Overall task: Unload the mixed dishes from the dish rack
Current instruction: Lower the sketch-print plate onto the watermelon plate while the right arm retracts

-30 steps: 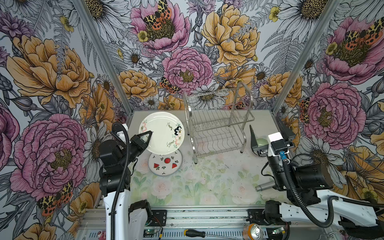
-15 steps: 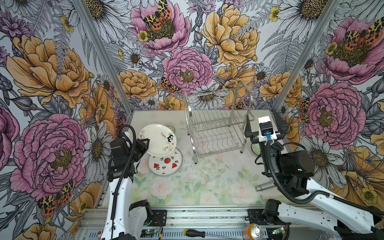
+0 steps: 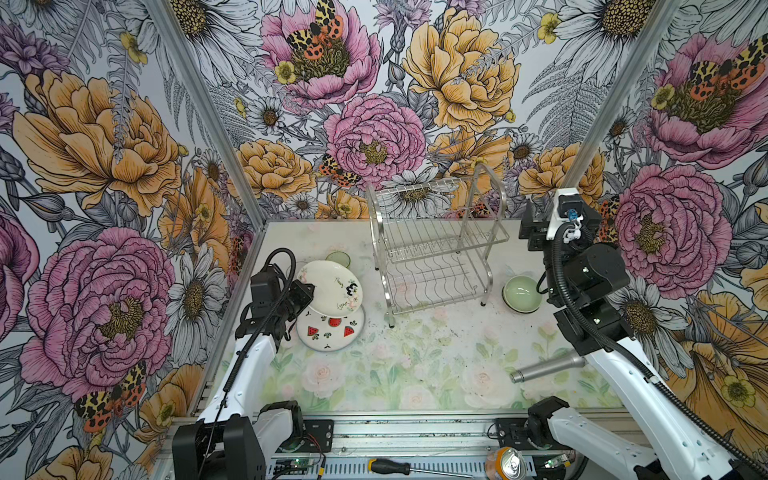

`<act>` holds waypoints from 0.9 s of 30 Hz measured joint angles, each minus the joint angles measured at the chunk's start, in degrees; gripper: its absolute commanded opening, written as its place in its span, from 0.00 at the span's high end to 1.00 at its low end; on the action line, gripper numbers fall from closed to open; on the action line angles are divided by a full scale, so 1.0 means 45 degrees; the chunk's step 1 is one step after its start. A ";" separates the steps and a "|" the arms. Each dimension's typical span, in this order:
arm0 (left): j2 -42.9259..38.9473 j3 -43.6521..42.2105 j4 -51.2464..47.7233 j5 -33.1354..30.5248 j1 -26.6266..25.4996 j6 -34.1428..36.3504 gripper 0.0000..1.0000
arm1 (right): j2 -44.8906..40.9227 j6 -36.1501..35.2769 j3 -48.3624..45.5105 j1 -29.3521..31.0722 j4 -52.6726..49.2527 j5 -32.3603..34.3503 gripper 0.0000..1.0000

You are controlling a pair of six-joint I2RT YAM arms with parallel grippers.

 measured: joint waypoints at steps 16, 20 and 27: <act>-0.0087 -0.1214 0.0306 0.0204 -0.0146 0.0316 1.00 | 0.1185 0.3978 -0.0719 -0.5202 -0.0160 -0.4177 0.03; -0.0758 -0.1593 -0.0087 0.0243 -0.0141 0.0340 1.00 | 0.1438 0.4167 -0.1224 -0.5251 0.0112 -0.4235 0.03; -0.0792 -0.2137 -0.0389 0.0471 -0.0189 0.0369 1.00 | 0.1530 0.4371 -0.1962 -0.5251 0.0471 -0.4425 0.03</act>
